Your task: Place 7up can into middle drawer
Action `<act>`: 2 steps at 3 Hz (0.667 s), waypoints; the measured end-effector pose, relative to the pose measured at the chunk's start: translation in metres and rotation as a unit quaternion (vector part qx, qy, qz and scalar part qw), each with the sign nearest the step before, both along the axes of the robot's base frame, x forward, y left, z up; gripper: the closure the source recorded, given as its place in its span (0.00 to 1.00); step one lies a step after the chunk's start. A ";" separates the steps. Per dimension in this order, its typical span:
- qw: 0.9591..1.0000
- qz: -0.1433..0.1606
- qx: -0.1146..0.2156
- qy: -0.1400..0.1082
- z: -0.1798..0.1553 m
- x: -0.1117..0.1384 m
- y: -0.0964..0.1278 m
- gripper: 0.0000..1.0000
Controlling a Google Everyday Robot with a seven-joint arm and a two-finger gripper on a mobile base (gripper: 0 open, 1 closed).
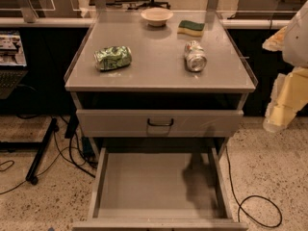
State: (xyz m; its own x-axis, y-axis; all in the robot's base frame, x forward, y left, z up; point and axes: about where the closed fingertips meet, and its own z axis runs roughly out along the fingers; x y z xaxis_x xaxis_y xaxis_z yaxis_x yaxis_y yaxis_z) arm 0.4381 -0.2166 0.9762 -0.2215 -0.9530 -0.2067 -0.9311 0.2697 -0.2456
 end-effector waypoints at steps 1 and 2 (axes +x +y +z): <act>1.000 0.000 0.000 0.000 0.000 0.000 0.000 0.00; 0.997 -0.071 0.022 -0.036 0.007 -0.002 -0.011 0.00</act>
Offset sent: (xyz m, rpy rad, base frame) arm 0.0043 -0.0249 0.0066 0.0819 -0.1082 -0.2552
